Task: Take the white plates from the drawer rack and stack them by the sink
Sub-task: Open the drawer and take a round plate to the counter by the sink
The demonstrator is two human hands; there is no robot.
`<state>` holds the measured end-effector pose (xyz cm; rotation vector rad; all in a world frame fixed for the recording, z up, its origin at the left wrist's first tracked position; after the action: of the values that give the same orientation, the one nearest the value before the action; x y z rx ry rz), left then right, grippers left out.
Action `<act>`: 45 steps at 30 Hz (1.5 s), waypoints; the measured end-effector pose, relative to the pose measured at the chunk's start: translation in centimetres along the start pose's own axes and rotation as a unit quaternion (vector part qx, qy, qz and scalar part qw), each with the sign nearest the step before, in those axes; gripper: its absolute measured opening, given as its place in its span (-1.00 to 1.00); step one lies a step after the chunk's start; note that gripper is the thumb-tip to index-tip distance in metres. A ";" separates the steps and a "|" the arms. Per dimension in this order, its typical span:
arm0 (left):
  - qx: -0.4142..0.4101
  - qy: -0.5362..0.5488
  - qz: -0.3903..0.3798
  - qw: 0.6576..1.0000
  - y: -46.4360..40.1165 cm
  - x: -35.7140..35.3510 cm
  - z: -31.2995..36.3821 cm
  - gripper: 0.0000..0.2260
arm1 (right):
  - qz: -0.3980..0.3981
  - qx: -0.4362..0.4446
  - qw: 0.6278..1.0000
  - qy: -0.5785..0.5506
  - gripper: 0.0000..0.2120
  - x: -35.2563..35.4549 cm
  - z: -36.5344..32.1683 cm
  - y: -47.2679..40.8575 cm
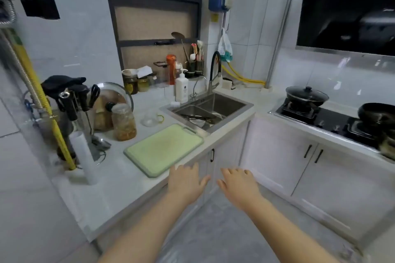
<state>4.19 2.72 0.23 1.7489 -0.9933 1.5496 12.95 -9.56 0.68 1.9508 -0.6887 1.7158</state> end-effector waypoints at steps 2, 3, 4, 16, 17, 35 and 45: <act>0.006 0.001 -0.020 1.000 0.4 -1.2 0.8 -0.42 | -0.015 0.007 1.000 -0.006 -0.57 -1.2 0.5 0.0; 0.009 0.002 -0.023 1.000 0.7 -1.9 1.1 -0.43 | -0.015 0.017 1.000 -0.009 -0.57 -2.1 0.8 0.1; 0.016 0.006 -0.030 0.999 0.9 -2.6 1.3 -0.44 | -0.020 0.022 0.999 -0.012 -0.58 -3.0 1.1 0.2; 0.054 0.034 -0.136 0.989 5.5 -10.6 4.0 -0.50 | -0.121 0.054 0.990 -0.050 -0.55 -12.4 3.7 3.2; 0.054 0.032 -0.146 0.987 5.8 -11.1 4.2 -0.50 | -0.132 0.054 0.989 -0.049 -0.54 -13.1 3.8 3.4; 0.037 0.069 -0.273 0.959 3.7 -19.0 3.9 -0.56 | -0.243 -0.011 0.967 -0.073 -0.55 -19.1 3.9 0.9; 0.059 0.100 -0.298 0.947 0.6 -23.1 0.4 -0.58 | -0.279 -0.020 0.958 -0.058 -0.55 -21.1 1.9 -3.3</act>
<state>2.90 5.44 -22.68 1.7117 -0.2307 1.3615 14.32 -6.65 -20.50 1.9819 -0.1711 1.2391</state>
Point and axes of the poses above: each hand's wrist, its own y-axis away from the middle knuckle, its own x-axis out of the back of the hand, z = x × y, the point moved 5 cm from there along -y, towards the middle knuckle, and after that the axes turned 9 degrees about -y, right-handed, at the moved point
